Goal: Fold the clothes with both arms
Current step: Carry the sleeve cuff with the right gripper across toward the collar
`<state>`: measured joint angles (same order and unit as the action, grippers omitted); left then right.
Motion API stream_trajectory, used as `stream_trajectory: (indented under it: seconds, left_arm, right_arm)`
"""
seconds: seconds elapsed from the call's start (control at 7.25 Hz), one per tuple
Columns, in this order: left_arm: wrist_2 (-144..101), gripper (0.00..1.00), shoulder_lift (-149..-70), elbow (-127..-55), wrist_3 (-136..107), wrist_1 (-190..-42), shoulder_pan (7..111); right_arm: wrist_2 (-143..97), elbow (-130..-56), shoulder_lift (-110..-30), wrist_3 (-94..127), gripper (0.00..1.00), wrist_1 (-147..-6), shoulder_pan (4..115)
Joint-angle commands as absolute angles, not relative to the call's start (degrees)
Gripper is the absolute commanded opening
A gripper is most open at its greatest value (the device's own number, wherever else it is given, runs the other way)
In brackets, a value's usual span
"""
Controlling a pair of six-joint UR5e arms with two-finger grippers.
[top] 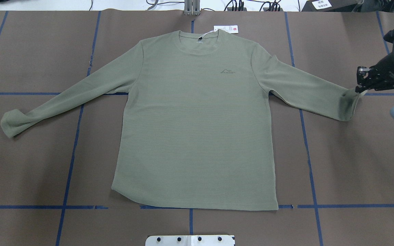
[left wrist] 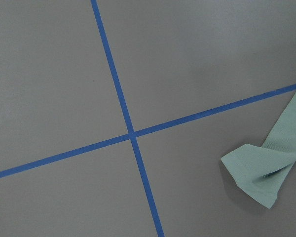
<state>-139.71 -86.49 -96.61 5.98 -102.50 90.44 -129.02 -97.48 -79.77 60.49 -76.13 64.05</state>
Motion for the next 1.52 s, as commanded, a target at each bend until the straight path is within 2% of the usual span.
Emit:
stream_trajectory:
  seconds: [0.0, 0.28, 0.55, 0.69, 0.96, 1.24, 1.38]
  left_arm:
    - [-141.24, 1.00, -86.84, -96.68, 5.98, -102.48, 90.44]
    - [-141.24, 1.00, -87.10, -96.59, 5.98, -102.48, 90.44]
    - [-141.24, 1.00, -87.19, -96.94, 5.89, -102.48, 90.44]
    - [-141.24, 1.00, -87.19, -97.03, 5.89, -102.48, 90.44]
    - [-141.24, 1.00, -87.27, -97.03, 5.89, -102.48, 90.44]
    - [-141.24, 1.00, -87.19, -97.56, 5.89, -102.48, 90.44]
    - [-141.24, 1.00, -87.19, -97.91, 5.80, -102.48, 90.44]
  right_arm:
    - [-120.64, -101.69, -68.36, 77.69, 0.00, -76.82, 55.17]
    - [-109.81, -99.68, -52.38, 88.12, 0.00, -83.89, 48.71]
    - [-105.68, -85.69, -34.46, 101.02, 0.00, -83.32, 44.86]
    - [-99.38, -80.21, -30.54, 103.51, 0.00, -78.62, 40.47]
    - [-93.02, -70.02, -27.80, 108.01, 0.00, -64.66, 34.83]
    - [-88.61, -62.61, -23.32, 108.02, 0.73, -62.67, 32.09]
    - [-88.25, -60.93, -21.99, 108.02, 0.99, -62.58, 31.21]
